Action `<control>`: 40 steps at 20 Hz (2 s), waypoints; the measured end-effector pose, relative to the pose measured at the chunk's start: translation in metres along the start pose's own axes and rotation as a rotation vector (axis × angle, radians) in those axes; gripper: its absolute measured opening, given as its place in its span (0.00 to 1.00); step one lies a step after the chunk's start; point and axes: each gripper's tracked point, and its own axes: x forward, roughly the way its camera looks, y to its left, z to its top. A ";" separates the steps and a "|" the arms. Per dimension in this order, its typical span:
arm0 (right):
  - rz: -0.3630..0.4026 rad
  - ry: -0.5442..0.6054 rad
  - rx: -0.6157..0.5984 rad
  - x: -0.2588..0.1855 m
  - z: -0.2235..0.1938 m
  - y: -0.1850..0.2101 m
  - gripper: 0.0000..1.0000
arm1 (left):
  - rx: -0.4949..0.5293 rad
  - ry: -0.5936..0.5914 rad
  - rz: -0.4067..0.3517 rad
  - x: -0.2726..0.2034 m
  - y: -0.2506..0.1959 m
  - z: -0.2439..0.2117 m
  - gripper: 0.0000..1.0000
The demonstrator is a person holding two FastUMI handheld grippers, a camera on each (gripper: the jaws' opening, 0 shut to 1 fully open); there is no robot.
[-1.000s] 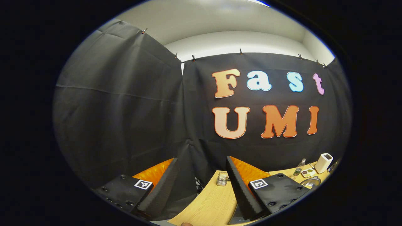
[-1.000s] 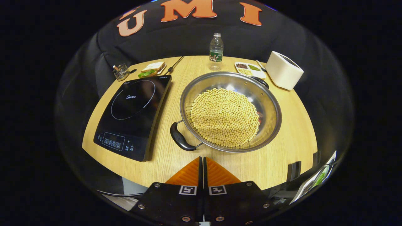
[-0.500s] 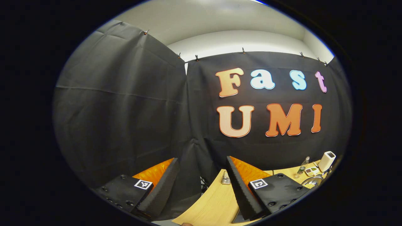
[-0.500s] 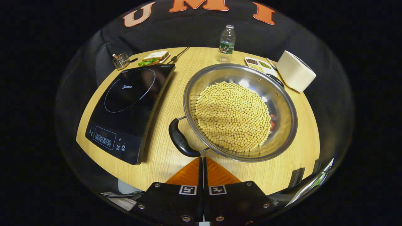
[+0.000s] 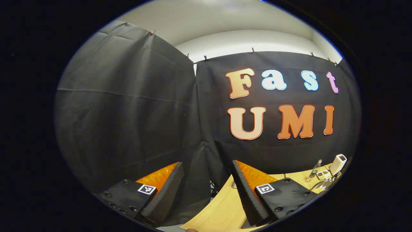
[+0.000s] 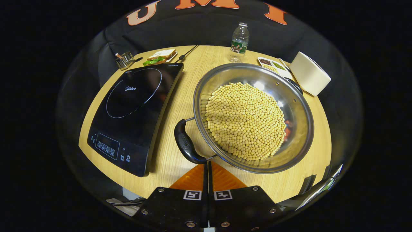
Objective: First push the handle of the pot to place it horizontally, then grasp the pot with both hands and set it on the induction cooktop.
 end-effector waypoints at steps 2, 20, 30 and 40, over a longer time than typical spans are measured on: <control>0.007 0.001 -0.004 0.002 0.005 0.005 0.00 | 0.001 0.002 0.008 0.003 0.001 -0.002 0.97; 0.055 0.005 0.062 0.019 0.042 0.038 0.00 | 0.000 0.011 0.026 0.017 0.010 -0.009 0.97; 0.071 0.003 0.104 0.027 0.062 0.052 0.00 | -0.017 0.016 0.029 0.028 0.015 -0.018 0.97; 0.079 -0.010 0.141 0.038 0.090 0.065 0.00 | -0.021 0.065 0.027 0.042 0.020 -0.036 0.97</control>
